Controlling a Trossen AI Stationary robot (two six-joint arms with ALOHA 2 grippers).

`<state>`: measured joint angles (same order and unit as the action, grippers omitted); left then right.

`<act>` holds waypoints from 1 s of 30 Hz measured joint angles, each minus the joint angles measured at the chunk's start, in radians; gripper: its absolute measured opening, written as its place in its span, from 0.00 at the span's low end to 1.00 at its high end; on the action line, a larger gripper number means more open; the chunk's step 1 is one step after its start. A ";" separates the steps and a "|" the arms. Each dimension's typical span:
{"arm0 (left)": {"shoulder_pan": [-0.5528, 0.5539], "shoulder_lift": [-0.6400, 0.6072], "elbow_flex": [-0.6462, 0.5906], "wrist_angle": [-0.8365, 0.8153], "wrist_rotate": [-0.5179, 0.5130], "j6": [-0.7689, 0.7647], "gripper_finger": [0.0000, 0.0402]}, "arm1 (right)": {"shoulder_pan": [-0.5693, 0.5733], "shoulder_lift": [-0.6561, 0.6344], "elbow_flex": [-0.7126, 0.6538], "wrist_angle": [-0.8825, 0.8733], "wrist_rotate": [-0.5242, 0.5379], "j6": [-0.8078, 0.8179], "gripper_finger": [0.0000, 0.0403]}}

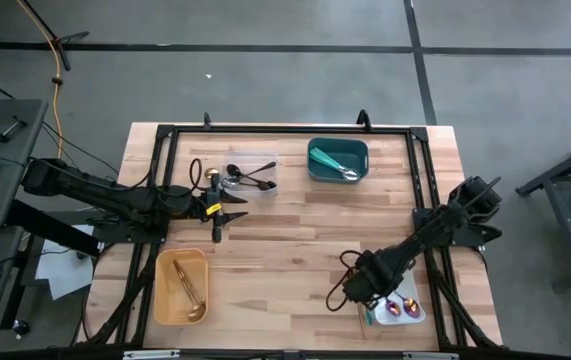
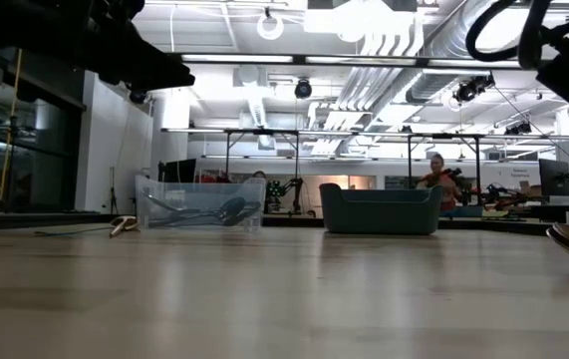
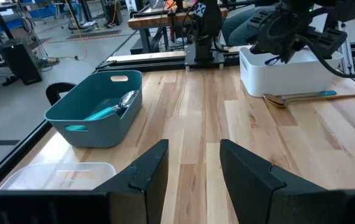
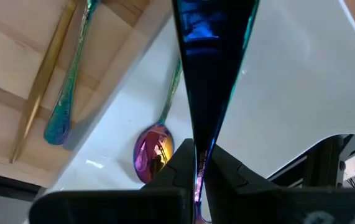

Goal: Sort silverware by color (type)
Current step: Put the purple spoon into the white bin

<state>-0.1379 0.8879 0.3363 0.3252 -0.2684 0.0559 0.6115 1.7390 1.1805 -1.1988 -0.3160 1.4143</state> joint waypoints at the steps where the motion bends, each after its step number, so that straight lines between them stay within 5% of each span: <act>1: 0.000 0.000 0.000 0.000 0.000 0.000 0.34 | -0.001 0.000 0.000 0.000 0.001 0.000 0.02; 12: 0.000 0.000 0.000 0.000 0.000 0.000 0.34 | 0.007 -0.090 0.000 -0.008 0.061 0.140 0.02; 30: 0.000 0.000 0.000 -0.015 0.000 -0.001 0.34 | 0.002 -0.099 -0.169 0.160 -0.037 0.148 0.02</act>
<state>-0.1379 0.8879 0.3363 0.3103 -0.2684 0.0547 0.6134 1.6400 1.0110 -1.0386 -0.3527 1.5627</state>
